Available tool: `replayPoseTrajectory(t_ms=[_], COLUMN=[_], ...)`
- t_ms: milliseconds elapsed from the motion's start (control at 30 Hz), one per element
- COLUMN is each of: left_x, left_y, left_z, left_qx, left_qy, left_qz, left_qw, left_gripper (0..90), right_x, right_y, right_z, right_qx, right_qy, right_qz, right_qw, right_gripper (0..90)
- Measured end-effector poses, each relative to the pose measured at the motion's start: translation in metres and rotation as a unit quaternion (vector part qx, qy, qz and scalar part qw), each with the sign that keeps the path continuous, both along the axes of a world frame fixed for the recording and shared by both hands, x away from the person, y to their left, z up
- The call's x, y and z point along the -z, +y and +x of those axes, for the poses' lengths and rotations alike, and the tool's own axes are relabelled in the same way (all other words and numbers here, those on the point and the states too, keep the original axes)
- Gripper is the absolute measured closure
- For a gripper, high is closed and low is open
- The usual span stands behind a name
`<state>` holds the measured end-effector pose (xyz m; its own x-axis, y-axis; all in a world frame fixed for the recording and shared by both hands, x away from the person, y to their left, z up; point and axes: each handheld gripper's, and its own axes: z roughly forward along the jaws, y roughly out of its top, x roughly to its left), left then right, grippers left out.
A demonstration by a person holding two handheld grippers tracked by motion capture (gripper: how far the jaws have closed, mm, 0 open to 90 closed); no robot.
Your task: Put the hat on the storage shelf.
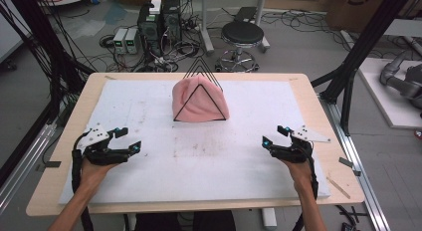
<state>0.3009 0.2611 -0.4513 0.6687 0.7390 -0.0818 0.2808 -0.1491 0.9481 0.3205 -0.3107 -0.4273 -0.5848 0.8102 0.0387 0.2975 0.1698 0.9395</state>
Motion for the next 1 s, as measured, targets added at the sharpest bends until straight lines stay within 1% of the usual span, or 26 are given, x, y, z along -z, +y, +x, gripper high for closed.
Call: replayPoseTrajectory(t_ms=[33,100,200,233,267,333,433,467,533,633,733,867,1000], left_x=[0.003,0.009,0.015,0.015,0.015,0.016,0.019,0.02,0.022,0.022,0.022,0.022,0.022], left_y=[-0.001,-0.002,-0.004,-0.004,-0.004,-0.003,-0.003,-0.002,-0.002,-0.001,-0.001,-0.001,-0.001], left_z=[-0.001,-0.003,-0.004,-0.005,-0.005,-0.006,-0.007,-0.007,-0.008,-0.009,-0.009,-0.009,-0.008], left_qx=[-0.002,-0.004,-0.003,-0.005,-0.006,-0.009,-0.014,-0.015,-0.018,-0.019,-0.019,-0.018,-0.019], left_qy=[-0.002,-0.005,0.002,0.002,-0.002,-0.007,-0.007,-0.007,-0.008,-0.015,-0.014,-0.014,-0.012], left_qz=[-0.002,-0.007,-0.001,-0.001,-0.003,-0.001,-0.005,-0.001,-0.001,-0.004,-0.007,-0.004,-0.009], left_qw=[1.0,1.0,1.0,1.0,1.0,0.9999,0.9999,0.9999,0.9998,0.9997,0.9997,0.9997,0.9997], left_gripper=[23.5,23.5,23.4,23.5,23.5,23.5,23.5,23.4,23.5,23.5,23.5,23.5,23.5], right_x=[0.004,0.006,0.011,0.013,0.014,0.015,0.017,0.017,0.017,0.019,0.021,0.021,0.021], right_y=[-0.001,-0.002,-0.002,-0.002,-0.002,-0.001,-0.001,-0.001,-0.002,-0.002,-0.002,0.0,0.001], right_z=[-0.001,-0.002,-0.003,-0.003,-0.004,-0.005,-0.005,-0.005,-0.006,-0.007,-0.007,-0.007,-0.007], right_qx=[0.004,0.006,0.009,0.01,0.011,0.011,0.012,0.013,0.012,0.013,0.01,0.008,0.008], right_qy=[-0.003,-0.003,0.003,0.001,0.003,0.007,0.003,0.001,0.001,-0.001,0.003,0.0,-0.003], right_qz=[0.004,0.004,0.004,0.005,0.006,0.005,0.003,0.001,0.003,0.003,0.002,0.0,0.002], right_qw=[1.0,1.0,0.9999,0.9999,0.9999,0.9999,0.9999,0.9999,0.9999,0.9999,0.9999,1.0,1.0], right_gripper=[23.8,23.9,23.8,23.8,23.8,23.8,23.9,23.8,23.9,23.8,23.8,23.8,23.8])
